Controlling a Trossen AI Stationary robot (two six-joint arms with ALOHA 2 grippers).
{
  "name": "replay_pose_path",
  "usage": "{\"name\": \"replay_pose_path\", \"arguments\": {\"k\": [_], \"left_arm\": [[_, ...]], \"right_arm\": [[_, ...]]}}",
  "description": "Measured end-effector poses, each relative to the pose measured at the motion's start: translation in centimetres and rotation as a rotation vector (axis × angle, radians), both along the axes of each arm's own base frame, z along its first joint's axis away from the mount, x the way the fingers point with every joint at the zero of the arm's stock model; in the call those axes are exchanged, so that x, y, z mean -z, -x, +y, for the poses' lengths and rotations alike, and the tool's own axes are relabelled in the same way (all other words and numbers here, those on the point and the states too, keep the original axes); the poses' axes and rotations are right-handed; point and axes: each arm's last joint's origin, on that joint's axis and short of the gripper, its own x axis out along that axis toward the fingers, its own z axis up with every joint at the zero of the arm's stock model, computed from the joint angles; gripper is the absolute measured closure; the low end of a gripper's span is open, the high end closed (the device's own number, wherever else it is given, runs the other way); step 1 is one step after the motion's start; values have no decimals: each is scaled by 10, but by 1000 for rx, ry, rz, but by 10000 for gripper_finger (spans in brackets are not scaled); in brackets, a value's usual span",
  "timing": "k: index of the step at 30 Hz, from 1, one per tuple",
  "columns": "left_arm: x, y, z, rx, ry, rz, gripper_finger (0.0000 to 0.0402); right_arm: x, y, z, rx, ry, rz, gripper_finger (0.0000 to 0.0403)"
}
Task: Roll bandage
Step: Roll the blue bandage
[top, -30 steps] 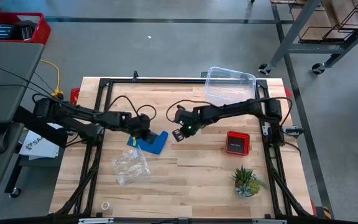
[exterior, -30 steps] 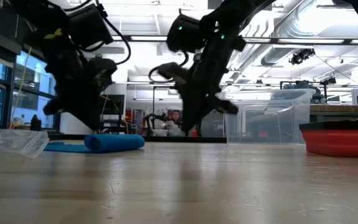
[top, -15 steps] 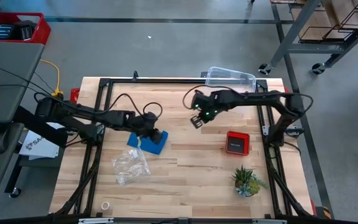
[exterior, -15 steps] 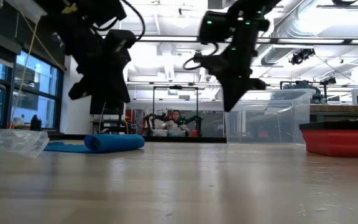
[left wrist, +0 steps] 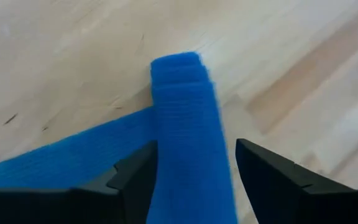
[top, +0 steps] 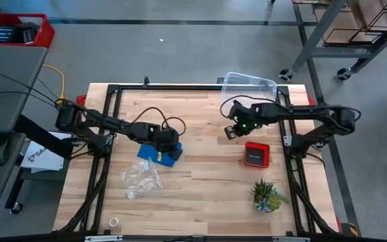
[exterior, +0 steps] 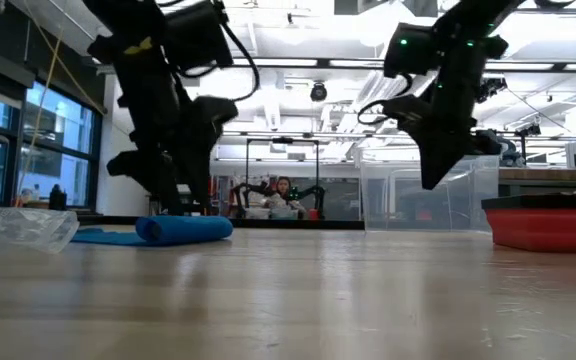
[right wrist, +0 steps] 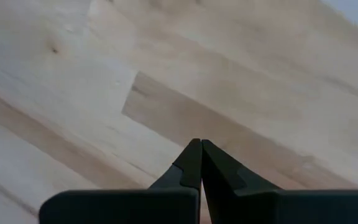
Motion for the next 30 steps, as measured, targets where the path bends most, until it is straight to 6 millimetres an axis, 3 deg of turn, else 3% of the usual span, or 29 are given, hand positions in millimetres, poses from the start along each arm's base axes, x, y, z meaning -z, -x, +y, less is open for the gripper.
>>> {"name": "replay_pose_path", "arguments": {"k": [10, 14, 22, 30], "left_arm": [[21, -21, -11, -59, 96, 68, 189], [24, -25, -14, -164, 116, 51, 218], [29, -45, 9, -280, 186, -130, 309], [31, -53, 18, -315, 170, -218, 301]], "right_arm": [[6, 15, 5, 57, -23, -68, 403], [7, 15, 5, 57, -22, -71, 403], [7, 20, 6, 53, -25, -33, 403], [-3, 34, 8, 69, 11, -5, 403]]}}
